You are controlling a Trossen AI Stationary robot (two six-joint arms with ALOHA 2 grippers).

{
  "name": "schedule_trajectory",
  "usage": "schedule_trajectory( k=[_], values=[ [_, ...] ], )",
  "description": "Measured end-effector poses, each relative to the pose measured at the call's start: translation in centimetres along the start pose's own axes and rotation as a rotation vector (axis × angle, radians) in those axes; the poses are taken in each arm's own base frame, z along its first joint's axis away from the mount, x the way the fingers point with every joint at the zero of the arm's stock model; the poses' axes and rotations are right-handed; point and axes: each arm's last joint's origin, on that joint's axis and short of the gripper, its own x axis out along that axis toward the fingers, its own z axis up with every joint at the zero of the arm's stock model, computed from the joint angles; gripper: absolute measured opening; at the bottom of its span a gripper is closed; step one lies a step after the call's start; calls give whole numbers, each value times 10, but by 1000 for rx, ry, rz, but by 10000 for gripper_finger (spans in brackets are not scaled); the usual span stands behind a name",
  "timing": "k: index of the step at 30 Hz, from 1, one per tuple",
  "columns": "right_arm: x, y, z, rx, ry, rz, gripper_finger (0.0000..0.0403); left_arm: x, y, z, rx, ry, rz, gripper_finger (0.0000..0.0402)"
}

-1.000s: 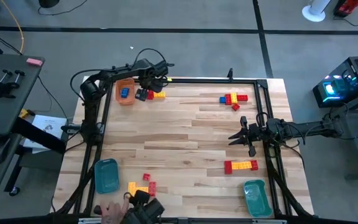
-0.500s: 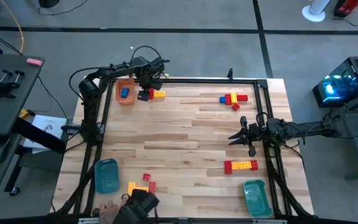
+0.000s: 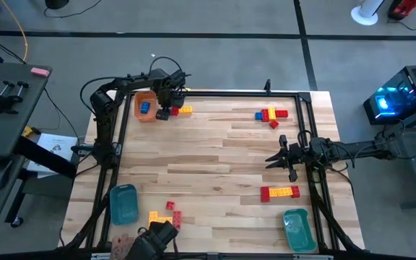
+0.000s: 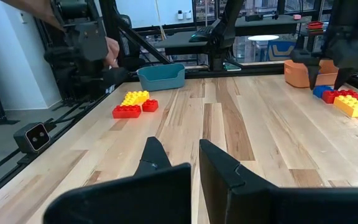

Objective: Sort blocks
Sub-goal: Put the blue game piece into the orange bin

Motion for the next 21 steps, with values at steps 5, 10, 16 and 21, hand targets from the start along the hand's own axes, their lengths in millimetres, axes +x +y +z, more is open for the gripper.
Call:
schedule_trajectory(
  k=[5, 10, 16, 21],
  values=[
    [0, 0, 0, 0, 0, 0, 0, 10, 1, 0, -57, -2, 60, 241],
    [0, 0, 0, 0, 0, 0, 0, 16, -4, 0, -66, 3, 40, 241],
    [0, 0, 0, 0, 0, 0, 0, 22, -8, -2, -63, 11, 38, 241],
    [0, 0, 0, 0, 0, 0, 0, 22, -8, -2, -63, 8, 47, 224]
  ],
)
